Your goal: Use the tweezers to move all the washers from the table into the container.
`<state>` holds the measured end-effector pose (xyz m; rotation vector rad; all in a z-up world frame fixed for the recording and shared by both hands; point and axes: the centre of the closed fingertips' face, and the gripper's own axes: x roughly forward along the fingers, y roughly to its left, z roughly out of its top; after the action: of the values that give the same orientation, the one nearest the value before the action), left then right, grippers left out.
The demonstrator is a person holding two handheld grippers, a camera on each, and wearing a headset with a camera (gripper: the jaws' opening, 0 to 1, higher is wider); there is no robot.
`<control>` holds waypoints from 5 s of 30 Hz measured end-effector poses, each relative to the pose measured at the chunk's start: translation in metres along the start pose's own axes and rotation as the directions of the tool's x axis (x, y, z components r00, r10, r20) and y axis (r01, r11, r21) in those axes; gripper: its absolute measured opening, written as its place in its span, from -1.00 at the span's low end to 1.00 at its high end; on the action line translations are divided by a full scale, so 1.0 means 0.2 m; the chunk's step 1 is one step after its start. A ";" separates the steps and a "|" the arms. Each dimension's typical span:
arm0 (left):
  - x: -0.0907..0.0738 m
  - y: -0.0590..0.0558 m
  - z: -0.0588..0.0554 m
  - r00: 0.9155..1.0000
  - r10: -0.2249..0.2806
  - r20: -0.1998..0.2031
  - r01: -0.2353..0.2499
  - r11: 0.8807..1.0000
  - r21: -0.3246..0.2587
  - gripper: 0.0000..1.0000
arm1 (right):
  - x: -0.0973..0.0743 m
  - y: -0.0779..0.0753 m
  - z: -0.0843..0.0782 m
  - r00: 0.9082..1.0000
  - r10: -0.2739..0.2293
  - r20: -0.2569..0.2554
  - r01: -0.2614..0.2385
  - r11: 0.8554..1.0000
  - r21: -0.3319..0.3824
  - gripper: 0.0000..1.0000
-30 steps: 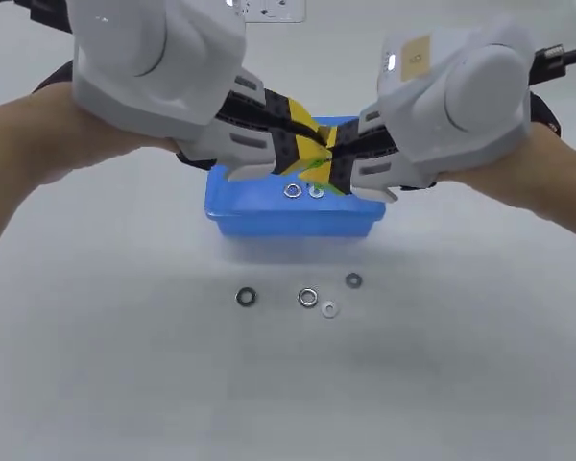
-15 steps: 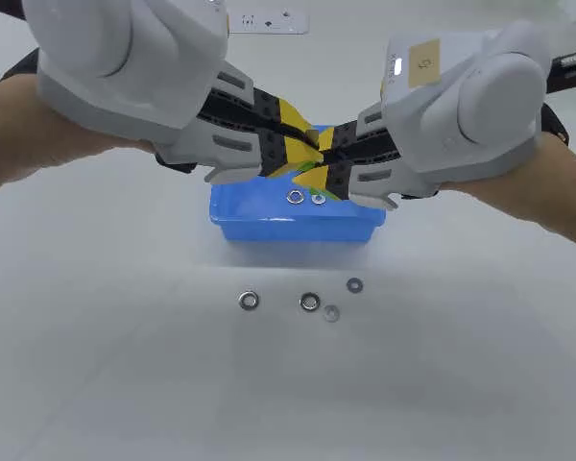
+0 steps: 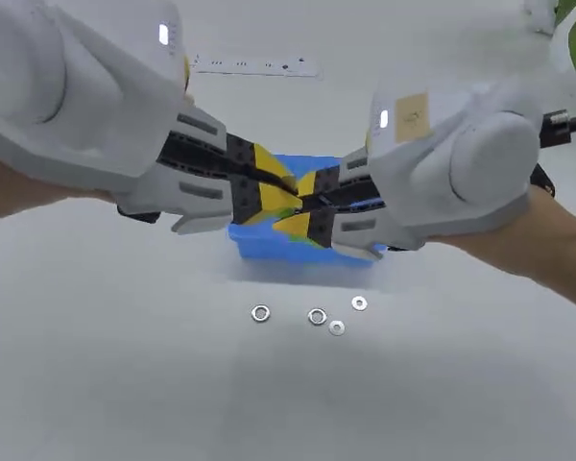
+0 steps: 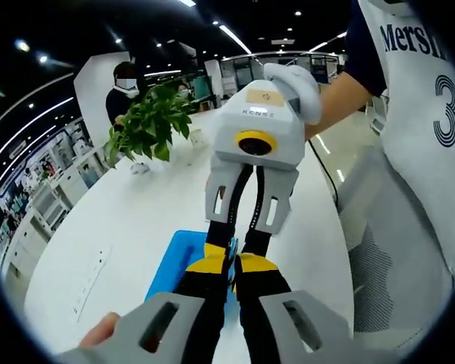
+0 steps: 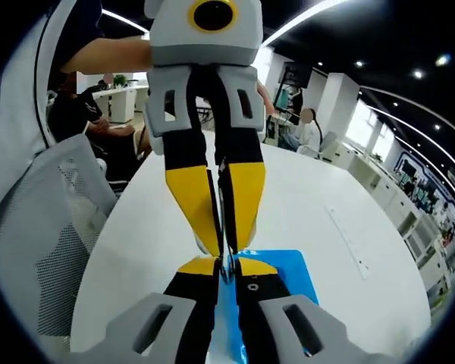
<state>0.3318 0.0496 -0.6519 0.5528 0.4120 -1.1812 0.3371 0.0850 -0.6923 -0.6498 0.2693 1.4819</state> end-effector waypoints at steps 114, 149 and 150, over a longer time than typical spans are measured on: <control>0.10 -0.17 -0.35 0.990 -0.074 -0.118 0.057 0.989 -0.136 -0.85 | 0.25 0.28 -0.25 0.978 0.202 -0.060 -0.197 0.977 0.079 -0.81; -0.05 -0.02 -0.01 0.996 -0.004 -0.085 0.007 0.999 0.032 -0.85 | -0.04 0.02 0.00 1.000 0.019 -0.003 -0.019 1.000 0.000 -0.81; -0.05 -0.01 -0.01 0.996 -0.001 -0.086 0.004 0.999 0.037 -0.85 | -0.04 0.01 0.00 1.000 0.015 -0.003 -0.015 1.000 -0.005 -0.81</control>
<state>0.3256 0.0576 -0.6472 0.6370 0.4648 -1.1719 0.3350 0.0782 -0.6883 -0.6553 0.2730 1.4965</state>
